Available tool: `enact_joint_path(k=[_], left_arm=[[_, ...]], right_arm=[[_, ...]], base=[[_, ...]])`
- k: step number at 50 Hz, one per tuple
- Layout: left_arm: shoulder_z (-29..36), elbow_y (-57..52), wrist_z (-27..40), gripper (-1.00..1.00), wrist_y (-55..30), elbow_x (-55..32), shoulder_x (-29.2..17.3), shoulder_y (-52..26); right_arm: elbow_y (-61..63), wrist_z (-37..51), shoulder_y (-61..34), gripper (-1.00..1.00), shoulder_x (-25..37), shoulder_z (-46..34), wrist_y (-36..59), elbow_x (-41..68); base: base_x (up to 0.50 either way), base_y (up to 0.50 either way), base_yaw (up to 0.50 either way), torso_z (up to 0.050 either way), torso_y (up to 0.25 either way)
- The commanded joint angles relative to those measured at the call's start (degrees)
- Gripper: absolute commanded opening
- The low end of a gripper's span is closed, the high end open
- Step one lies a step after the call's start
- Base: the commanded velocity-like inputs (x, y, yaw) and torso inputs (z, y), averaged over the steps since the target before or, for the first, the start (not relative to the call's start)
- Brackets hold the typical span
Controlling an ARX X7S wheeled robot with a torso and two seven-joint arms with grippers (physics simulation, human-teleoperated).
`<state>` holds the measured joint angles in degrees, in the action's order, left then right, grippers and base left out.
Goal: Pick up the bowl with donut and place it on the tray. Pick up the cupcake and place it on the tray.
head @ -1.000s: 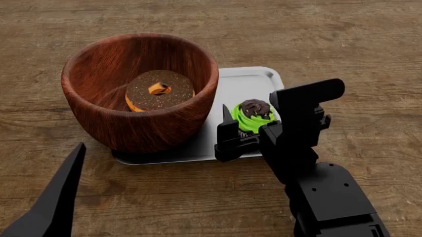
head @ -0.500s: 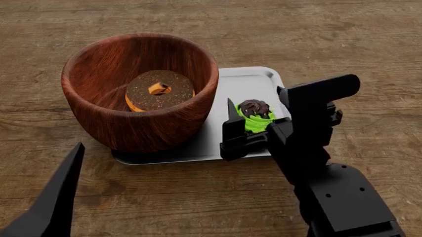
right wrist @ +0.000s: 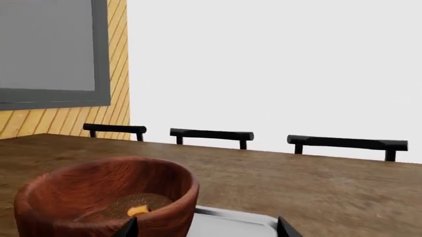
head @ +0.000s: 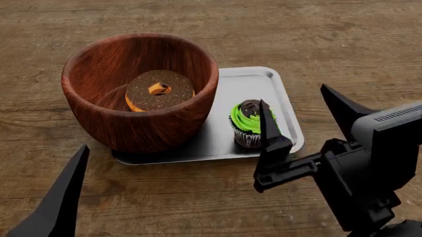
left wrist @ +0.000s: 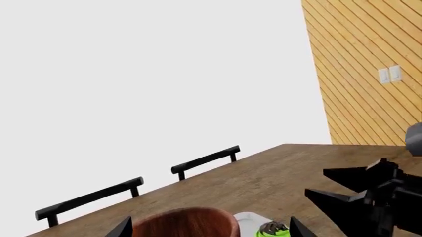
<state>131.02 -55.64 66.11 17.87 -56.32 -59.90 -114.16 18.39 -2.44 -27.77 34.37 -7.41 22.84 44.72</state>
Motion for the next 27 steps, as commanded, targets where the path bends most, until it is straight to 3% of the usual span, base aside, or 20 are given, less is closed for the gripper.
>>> enact_joint_path(k=[1,7,11,18,27], left_arm=[[-0.3,-0.6,0.5,1.00,-0.4,0.3,-0.1,0.3],[-0.3,-1.5,0.5,1.00,-0.3,1.3,-1.1,0.5],[0.0,-2.4,0.7,1.00,1.1,4.6,-2.9,2.1],[-0.2,-2.9,2.0,1.00,0.3,4.6,-1.8,2.0],[0.9,-3.9,2.1,1.00,-0.1,6.4,-3.2,2.0]], right_arm=[[18.0,4.5,12.5,1.00,7.5,10.8,-0.7,8.8],[23.9,4.4,21.9,1.00,10.1,20.0,-4.0,12.5],[24.6,0.4,28.3,1.00,7.6,24.1,-8.8,11.8],[22.7,-1.3,27.2,1.00,6.5,22.0,-9.3,10.7],[26.6,-2.1,33.0,1.00,6.6,27.4,-11.8,11.9]], base=[[0.00,0.00,0.00,0.000,0.000],[0.00,0.00,0.00,0.000,0.000],[0.00,0.00,0.00,0.000,0.000],[0.00,0.00,0.00,0.000,0.000],[0.00,0.00,0.00,0.000,0.000]])
